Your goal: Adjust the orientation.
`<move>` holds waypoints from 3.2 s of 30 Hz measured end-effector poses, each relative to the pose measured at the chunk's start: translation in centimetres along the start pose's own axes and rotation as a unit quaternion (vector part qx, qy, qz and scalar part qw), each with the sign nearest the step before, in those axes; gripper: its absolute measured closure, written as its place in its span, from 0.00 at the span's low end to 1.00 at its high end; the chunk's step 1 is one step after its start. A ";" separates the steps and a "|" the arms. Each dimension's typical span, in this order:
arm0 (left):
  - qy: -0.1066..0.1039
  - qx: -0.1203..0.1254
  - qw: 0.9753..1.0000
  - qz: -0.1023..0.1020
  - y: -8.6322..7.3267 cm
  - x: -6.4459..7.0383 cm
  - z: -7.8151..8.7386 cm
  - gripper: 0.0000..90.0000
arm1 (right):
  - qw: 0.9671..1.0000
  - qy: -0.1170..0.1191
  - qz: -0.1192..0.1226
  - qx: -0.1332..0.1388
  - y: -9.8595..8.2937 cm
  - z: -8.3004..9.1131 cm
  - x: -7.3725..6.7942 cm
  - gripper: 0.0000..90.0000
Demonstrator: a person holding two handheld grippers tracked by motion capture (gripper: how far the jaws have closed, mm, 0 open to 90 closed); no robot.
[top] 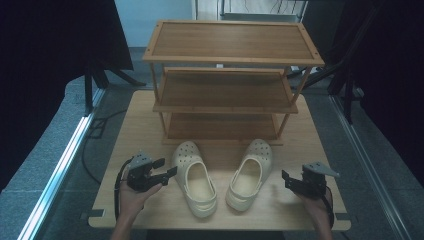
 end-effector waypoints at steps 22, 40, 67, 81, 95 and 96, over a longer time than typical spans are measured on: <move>-0.009 0.003 1.000 -0.004 0.6 0.3 0.2 0.42 | 0.985 0.153 0.044 0.070 2.6 5.3 -3.3 0.98; -0.019 -0.008 1.000 -0.013 0.7 0.9 -0.4 0.42 | 0.950 0.278 0.116 0.077 3.6 8.7 -11.8 1.00; -0.007 0.017 1.000 -0.009 0.9 0.8 0.5 0.42 | 0.934 0.265 0.240 0.006 -0.9 6.9 -20.0 1.00; -0.008 0.017 1.000 -0.009 0.9 0.7 0.6 0.42 | 0.936 0.254 0.242 -0.006 -1.5 6.3 -20.3 1.00; -0.003 0.036 0.999 0.001 1.2 0.1 2.3 0.42 | 0.910 0.322 0.262 -0.003 -2.3 6.6 -24.2 1.00; -0.003 0.038 0.999 0.003 1.2 0.0 2.4 0.42 | 0.909 0.328 0.259 -0.003 -2.3 6.5 -24.3 1.00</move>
Point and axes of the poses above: each handheld gripper's, and its own axes: z roughly backward along the jaws, y roughly out of its top, x roughly to its right, the point moved 2 cm from there along -z, roughly forward along the jaws, and after that the axes turned 13 degrees about -y, right-handed, at the moved point
